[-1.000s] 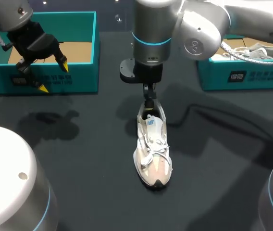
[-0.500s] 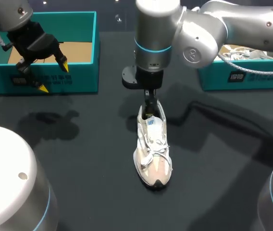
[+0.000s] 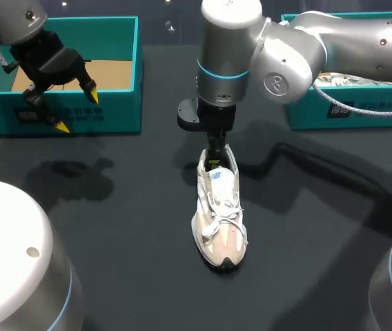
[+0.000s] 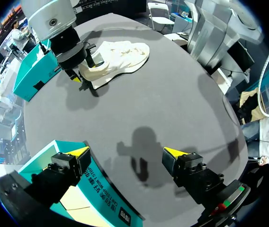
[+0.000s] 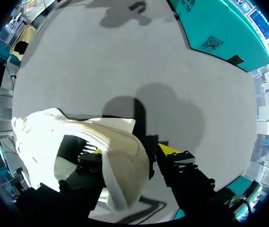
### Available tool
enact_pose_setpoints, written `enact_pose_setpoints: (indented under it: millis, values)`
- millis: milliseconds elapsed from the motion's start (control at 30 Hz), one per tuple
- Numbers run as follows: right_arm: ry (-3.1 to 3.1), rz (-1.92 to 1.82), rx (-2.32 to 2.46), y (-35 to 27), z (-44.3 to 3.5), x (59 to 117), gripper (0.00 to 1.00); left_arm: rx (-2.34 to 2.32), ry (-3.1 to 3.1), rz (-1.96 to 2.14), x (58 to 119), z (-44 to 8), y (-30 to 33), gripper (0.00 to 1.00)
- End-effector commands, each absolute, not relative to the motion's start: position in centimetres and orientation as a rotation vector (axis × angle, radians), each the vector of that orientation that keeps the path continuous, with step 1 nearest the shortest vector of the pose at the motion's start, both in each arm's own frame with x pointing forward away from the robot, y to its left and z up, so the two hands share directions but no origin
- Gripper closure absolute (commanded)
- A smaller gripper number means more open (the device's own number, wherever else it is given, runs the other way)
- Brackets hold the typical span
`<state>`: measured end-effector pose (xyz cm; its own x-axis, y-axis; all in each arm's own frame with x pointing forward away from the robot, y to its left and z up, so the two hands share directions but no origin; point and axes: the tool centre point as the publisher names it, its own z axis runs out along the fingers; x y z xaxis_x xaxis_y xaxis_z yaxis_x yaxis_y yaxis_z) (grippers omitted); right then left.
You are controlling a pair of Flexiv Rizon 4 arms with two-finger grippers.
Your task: Take the shoe out of the shoebox, open the shoe tongue, remove and reinsert the insole, then place the shoe into the shoebox
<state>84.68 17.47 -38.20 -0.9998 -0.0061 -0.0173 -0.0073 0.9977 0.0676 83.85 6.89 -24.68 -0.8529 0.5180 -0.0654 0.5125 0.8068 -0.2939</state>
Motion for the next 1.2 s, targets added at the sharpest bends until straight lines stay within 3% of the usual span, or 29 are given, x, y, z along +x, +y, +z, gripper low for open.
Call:
enact_pose_setpoints:
  millis: [33,467,933,1200]
  values:
    - [3.119,0.108,-0.004,17.4,-38.2,84.4,1.00,-0.847,-2.969,0.471,83.8,-24.7,6.9,0.00]
    - [3.071,0.089,-0.009,16.8,-35.1,83.9,1.00,-0.847,-2.969,0.471,83.8,-24.7,6.9,0.00]
    - [3.011,0.064,-0.214,13.7,-23.4,85.1,1.00,-0.847,-2.969,0.471,83.8,-24.7,6.9,0.00]
    - [3.011,0.064,-0.214,13.7,-23.4,85.1,1.00,-0.847,-2.969,0.471,83.8,-24.7,6.9,0.00]
